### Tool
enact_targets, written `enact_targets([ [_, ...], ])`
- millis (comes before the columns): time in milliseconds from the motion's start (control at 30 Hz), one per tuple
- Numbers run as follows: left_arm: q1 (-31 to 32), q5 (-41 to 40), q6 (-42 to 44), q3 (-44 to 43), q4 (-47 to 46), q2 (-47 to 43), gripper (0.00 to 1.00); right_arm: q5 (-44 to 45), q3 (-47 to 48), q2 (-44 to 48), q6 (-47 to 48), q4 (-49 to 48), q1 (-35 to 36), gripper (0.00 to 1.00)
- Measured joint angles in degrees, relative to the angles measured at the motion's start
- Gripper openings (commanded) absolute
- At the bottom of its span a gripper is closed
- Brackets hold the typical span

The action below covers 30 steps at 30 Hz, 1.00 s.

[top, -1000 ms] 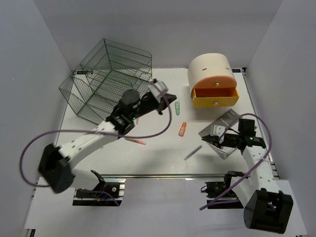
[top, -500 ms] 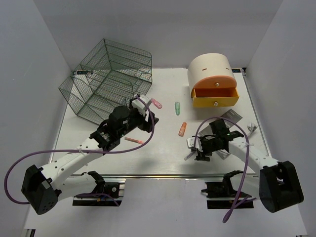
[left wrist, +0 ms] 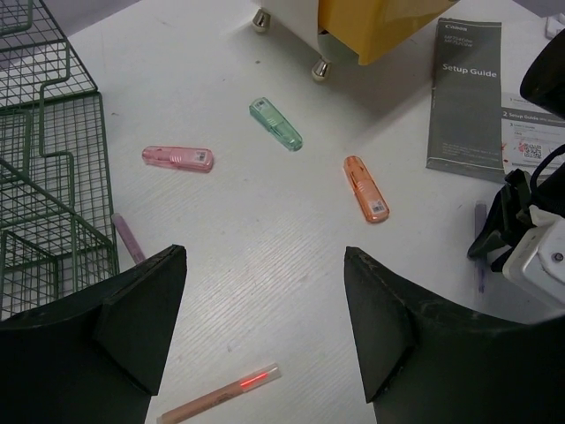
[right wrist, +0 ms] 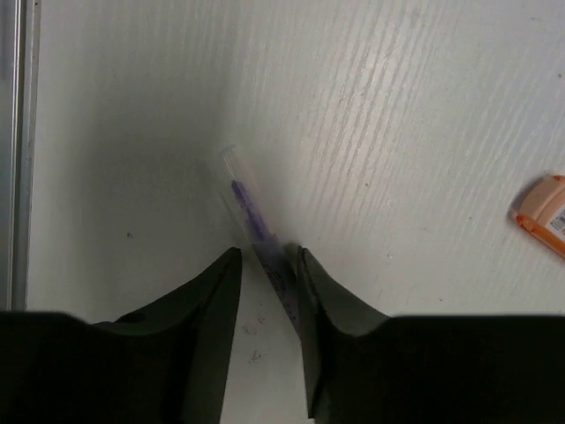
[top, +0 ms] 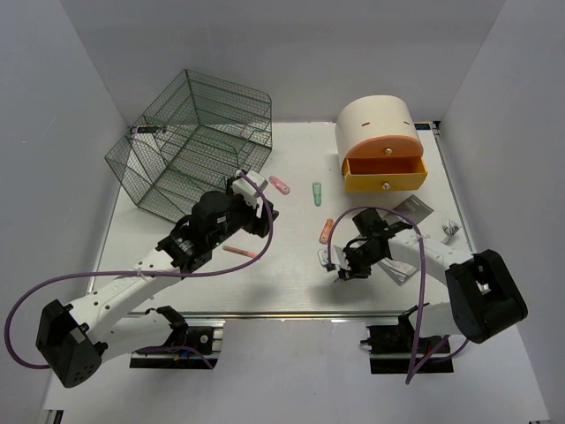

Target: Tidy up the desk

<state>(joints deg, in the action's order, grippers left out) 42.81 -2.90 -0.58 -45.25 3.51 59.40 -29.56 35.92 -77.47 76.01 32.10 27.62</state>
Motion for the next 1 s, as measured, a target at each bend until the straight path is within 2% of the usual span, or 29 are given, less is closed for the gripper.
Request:
enact_targets([
  [133, 0.0, -0.15, 0.15, 0.0, 0.0, -0.48, 0.82, 0.81, 0.42, -0.59, -0.24, 0.35, 0.87, 0.08],
  [200, 0.0, -0.15, 0.15, 0.0, 0.0, -0.55, 0.82, 1.14, 0.46, -0.42, -0.72, -0.04, 0.92, 0.0],
  [367, 0.0, -0.17, 0.13, 0.0, 0.0, -0.59, 0.82, 1.18, 1.44, 2.19, -3.91, 0.46, 0.66, 0.0],
  [533, 0.0, -0.39, 0.13, 0.0, 0.0, -0.66, 0.82, 1.51, 10.01, 8.17, -9.55, -0.52, 0.09, 0.0],
  [733, 0.0, -0.5, 0.13, 0.0, 0.0, -0.68, 0.82, 10.4, 18.43, 14.56, -13.49, -7.34, -1.31, 0.0],
  [1000, 0.0, -0.5, 0.13, 0.0, 0.0, -0.68, 0.82, 21.73, 23.74, 13.49, -13.16, -13.05, -3.06, 0.02],
])
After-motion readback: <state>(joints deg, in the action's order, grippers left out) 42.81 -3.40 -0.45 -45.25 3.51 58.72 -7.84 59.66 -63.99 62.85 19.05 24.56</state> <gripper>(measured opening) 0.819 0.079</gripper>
